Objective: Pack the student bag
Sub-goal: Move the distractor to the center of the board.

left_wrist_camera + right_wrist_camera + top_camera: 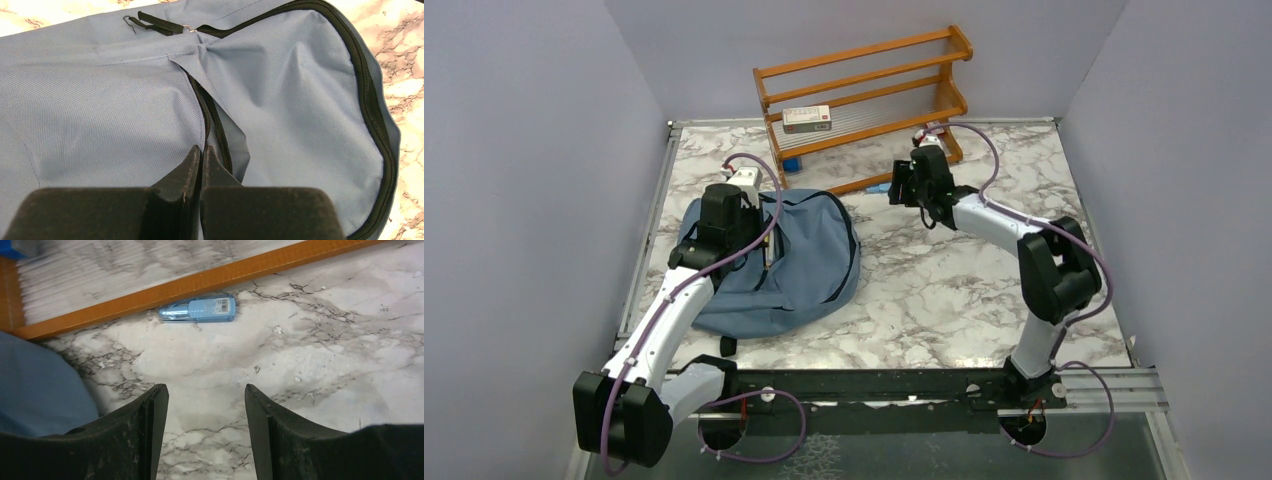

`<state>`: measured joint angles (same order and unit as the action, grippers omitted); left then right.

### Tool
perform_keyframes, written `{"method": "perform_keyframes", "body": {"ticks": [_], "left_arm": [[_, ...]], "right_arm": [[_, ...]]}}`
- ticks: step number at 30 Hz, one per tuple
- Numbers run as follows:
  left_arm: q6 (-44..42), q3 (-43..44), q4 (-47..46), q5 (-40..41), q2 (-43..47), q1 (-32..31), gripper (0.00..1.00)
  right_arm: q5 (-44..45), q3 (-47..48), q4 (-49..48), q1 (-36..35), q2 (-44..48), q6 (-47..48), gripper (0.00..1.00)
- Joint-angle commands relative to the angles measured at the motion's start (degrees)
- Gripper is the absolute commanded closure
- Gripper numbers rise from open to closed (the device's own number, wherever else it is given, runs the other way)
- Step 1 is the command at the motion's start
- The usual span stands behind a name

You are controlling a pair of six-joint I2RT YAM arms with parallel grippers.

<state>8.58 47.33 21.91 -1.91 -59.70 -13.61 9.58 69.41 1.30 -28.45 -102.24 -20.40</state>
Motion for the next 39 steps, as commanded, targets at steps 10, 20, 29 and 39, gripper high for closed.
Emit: {"method": "perform_keyframes", "body": {"ticks": [10, 20, 29, 39], "left_arm": [[0.0, 1.0, -2.8, -2.6, 2.1, -0.4, 1.0], [0.5, 1.0, -2.6, -1.7, 3.0, -0.4, 1.0], [2.0, 1.0, -2.5, -0.6, 4.0, -0.4, 1.0], [1.5, 1.1, -2.0, 0.1, 3.7, -0.4, 1.0]], "right_arm": [[-8.4, 12.5, -2.4, 5.8, -14.8, 1.9, 0.32], [-12.4, 21.0, 0.8, 7.3, -22.5, 3.2, 0.35], [-15.3, 26.8, 2.7, 7.9, -28.1, 4.0, 0.38], [-18.0, 30.7, 4.4, 8.2, -32.2, 6.1, 0.38]]}}
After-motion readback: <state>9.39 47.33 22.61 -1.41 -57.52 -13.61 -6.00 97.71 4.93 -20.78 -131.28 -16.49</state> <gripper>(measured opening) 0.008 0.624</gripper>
